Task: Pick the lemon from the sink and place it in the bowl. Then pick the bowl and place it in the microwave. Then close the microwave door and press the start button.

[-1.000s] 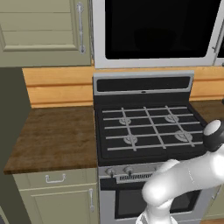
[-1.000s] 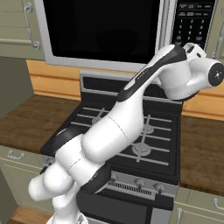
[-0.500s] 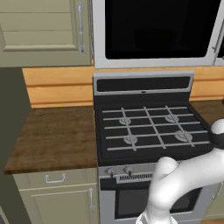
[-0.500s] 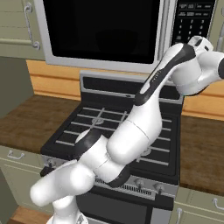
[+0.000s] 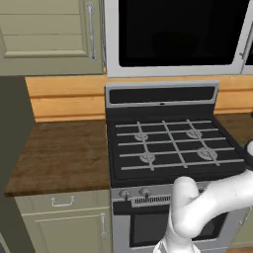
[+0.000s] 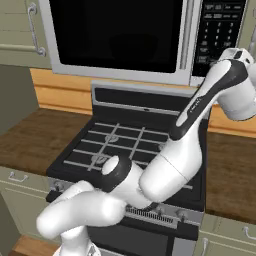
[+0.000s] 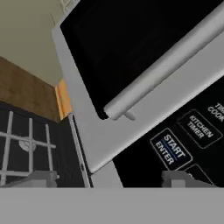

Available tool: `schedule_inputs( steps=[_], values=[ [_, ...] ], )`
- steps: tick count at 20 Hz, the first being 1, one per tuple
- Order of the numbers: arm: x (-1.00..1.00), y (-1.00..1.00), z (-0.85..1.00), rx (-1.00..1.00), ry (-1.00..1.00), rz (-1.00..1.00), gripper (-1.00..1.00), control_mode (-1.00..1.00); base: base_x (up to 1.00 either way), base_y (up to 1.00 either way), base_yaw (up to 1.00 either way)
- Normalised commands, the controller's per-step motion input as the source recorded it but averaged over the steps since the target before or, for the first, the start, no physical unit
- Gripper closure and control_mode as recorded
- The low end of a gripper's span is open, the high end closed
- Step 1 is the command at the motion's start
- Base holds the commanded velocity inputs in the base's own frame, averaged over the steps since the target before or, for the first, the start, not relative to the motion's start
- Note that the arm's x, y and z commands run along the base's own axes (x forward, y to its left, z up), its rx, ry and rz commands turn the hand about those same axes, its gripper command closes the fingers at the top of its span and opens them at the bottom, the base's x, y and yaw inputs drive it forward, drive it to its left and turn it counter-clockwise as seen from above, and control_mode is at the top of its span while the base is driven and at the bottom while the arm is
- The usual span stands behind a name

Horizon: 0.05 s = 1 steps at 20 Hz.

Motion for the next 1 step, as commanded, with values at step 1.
schedule_inputs(
  steps=[1],
  values=[
    [-0.95,0.68,-0.7,0.0,0.0,0.03,-1.0,-1.0,0.0,0.0,0.0]
  ],
)
